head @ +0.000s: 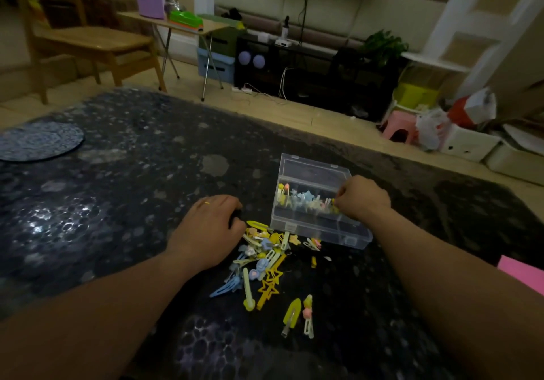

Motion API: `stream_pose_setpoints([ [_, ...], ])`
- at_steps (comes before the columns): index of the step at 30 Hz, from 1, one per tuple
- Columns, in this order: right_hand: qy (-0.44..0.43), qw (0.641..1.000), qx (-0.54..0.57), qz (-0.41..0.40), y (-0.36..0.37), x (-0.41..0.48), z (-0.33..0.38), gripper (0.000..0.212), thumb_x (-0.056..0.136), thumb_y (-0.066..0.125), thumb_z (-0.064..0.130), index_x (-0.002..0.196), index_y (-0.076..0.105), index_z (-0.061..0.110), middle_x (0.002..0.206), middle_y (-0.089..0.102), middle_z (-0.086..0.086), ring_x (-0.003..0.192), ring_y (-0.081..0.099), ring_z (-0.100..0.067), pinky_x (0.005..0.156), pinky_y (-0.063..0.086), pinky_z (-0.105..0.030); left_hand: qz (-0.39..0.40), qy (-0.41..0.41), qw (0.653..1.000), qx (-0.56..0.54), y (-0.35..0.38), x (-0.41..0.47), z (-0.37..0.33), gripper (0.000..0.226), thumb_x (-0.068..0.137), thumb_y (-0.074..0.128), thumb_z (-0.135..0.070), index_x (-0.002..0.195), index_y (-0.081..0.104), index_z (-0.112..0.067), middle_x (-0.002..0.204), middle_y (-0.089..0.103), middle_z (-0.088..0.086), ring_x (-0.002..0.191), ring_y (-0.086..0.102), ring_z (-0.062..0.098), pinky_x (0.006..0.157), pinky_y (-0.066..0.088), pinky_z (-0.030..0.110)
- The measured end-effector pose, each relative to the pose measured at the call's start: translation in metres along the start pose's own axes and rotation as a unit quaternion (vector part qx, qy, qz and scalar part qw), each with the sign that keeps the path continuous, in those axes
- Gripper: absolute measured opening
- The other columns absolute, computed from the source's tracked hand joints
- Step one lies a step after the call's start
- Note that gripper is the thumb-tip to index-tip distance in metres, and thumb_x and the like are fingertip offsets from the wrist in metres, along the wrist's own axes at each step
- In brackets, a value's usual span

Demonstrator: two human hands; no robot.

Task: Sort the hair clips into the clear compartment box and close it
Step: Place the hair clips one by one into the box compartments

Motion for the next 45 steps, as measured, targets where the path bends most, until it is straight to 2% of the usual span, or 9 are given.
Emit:
stream_pose_setpoints([
  [10,-0.095,0.987,0.090,-0.097,-0.017,-0.047,-0.008,0.021,0.101,0.064,0.037,0.086,0.073,0.026,0.081,0.071,0.006,0.075,0.067,-0.019,0.089,0.059,-0.050,0.034,-0.011,0.999,0.006,-0.006,0.000,-0.003,0.047,0.089,0.038,-0.042,0.122,0.064,-0.022,0.124,0.066,-0.002,0.115,0.058,0.019,0.106,0.042,0.039],
  [13,-0.167,0.971,0.135,-0.109,-0.021,-0.080,-0.007,0.014,0.102,0.068,0.035,0.096,0.074,0.025,0.087,0.070,0.010,0.078,0.065,-0.010,0.077,0.057,-0.036,0.039,-0.015,0.999,0.010,-0.006,0.000,-0.004,0.045,0.089,0.038,-0.041,0.121,0.064,-0.021,0.125,0.066,-0.002,0.116,0.058,0.021,0.107,0.043,0.041],
  [16,-0.253,0.953,0.160,-0.049,-0.024,-0.122,-0.005,0.003,0.101,0.071,0.030,0.098,0.072,0.031,0.089,0.066,0.017,0.079,0.060,0.004,0.069,0.045,-0.019,0.048,-0.021,0.998,0.016,-0.009,-0.001,-0.005,0.043,0.090,0.041,-0.039,0.121,0.064,-0.021,0.126,0.065,-0.001,0.117,0.058,0.022,0.107,0.043,0.042],
  [22,-0.395,0.898,0.104,0.166,-0.013,-0.176,0.005,0.019,0.095,0.078,0.038,0.114,0.075,0.036,0.103,0.067,0.022,0.096,0.063,0.005,0.085,0.053,-0.020,0.060,-0.034,0.998,0.008,-0.012,-0.001,-0.011,0.041,0.091,0.042,-0.038,0.123,0.063,-0.021,0.130,0.064,-0.001,0.119,0.057,0.022,0.107,0.043,0.043],
  [26,-0.454,0.874,0.009,0.176,0.002,-0.191,0.013,0.031,0.091,0.079,0.041,0.121,0.071,0.038,0.116,0.061,0.015,0.111,0.055,-0.006,0.094,0.045,-0.030,0.057,-0.034,0.998,0.003,-0.013,0.000,-0.013,0.044,0.091,0.043,-0.039,0.125,0.063,-0.021,0.133,0.064,-0.001,0.121,0.057,0.021,0.107,0.044,0.042],
  [31,-0.451,0.880,0.012,0.150,0.009,-0.182,0.012,0.018,0.089,0.079,0.040,0.096,0.065,0.031,0.103,0.053,0.011,0.099,0.051,-0.012,0.080,0.041,-0.035,0.038,-0.026,0.999,0.003,-0.009,0.000,-0.009,0.039,0.094,0.050,-0.032,0.128,0.065,-0.018,0.132,0.066,0.001,0.120,0.058,0.023,0.104,0.045,0.040],
  [35,-0.416,0.892,0.074,0.163,0.007,-0.179,0.012,0.012,0.093,0.078,0.031,0.096,0.066,0.029,0.099,0.062,0.012,0.089,0.056,-0.007,0.074,0.047,-0.031,0.032,-0.023,0.999,-0.001,-0.007,0.000,-0.007,0.045,0.090,0.045,-0.038,0.126,0.065,-0.019,0.128,0.067,0.000,0.117,0.059,0.022,0.101,0.047,0.040],
  [41,-0.217,0.936,0.275,0.038,-0.028,-0.131,-0.003,0.010,0.102,0.070,0.027,0.111,0.066,0.031,0.100,0.068,0.011,0.090,0.067,-0.003,0.074,0.053,-0.021,0.026,-0.008,1.000,-0.003,-0.004,0.002,-0.001,0.040,0.093,0.048,-0.036,0.127,0.064,-0.020,0.131,0.066,-0.001,0.119,0.058,0.020,0.104,0.046,0.040],
  [45,-0.091,0.960,0.260,-0.060,-0.044,-0.064,-0.022,0.011,0.096,0.078,0.022,0.100,0.068,0.021,0.098,0.072,0.001,0.087,0.067,-0.014,0.076,0.057,-0.035,0.022,-0.003,1.000,-0.002,-0.003,0.002,-0.001,0.048,0.091,0.041,-0.042,0.126,0.065,-0.020,0.129,0.066,-0.001,0.118,0.058,0.020,0.104,0.044,0.038],
])
Point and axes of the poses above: each hand's wrist, its own x-axis towards the middle knuckle, its own y-axis out of the palm, z = x × y, the point moved 1 cm from there along x, towards the middle knuckle
